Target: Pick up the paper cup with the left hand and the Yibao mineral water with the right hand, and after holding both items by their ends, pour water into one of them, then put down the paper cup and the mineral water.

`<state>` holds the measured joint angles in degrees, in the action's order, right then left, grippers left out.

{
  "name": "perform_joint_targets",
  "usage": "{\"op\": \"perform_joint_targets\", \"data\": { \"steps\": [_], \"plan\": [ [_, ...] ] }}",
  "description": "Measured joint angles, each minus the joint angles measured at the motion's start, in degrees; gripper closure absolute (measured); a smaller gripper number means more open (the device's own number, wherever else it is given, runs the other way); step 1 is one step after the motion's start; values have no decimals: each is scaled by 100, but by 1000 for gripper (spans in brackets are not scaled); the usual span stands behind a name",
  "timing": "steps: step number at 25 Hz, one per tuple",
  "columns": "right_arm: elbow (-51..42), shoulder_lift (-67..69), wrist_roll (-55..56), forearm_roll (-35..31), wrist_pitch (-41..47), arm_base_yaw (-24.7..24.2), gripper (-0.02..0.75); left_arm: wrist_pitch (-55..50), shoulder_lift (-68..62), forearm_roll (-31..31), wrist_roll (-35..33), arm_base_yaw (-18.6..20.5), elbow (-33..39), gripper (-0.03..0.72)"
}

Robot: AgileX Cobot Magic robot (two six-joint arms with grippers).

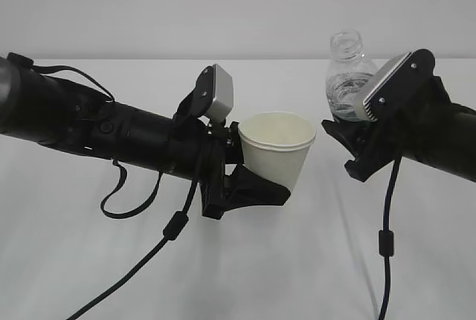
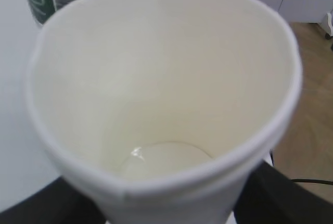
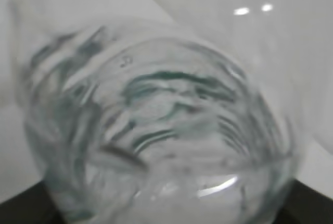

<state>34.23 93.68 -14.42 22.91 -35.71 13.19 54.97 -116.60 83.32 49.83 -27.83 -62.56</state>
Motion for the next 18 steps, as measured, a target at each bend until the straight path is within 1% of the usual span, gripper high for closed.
{"op": "perform_joint_targets", "data": {
  "steps": [6, 18],
  "plan": [
    [63, -273, -205, -3, 235, 0, 239, -8, 0, -100, 9, 0, 0, 240],
    [63, -763, -487, 7, 861, 0, 239, 146, 0, -111, 9, 0, 0, 241]
  ]
}}
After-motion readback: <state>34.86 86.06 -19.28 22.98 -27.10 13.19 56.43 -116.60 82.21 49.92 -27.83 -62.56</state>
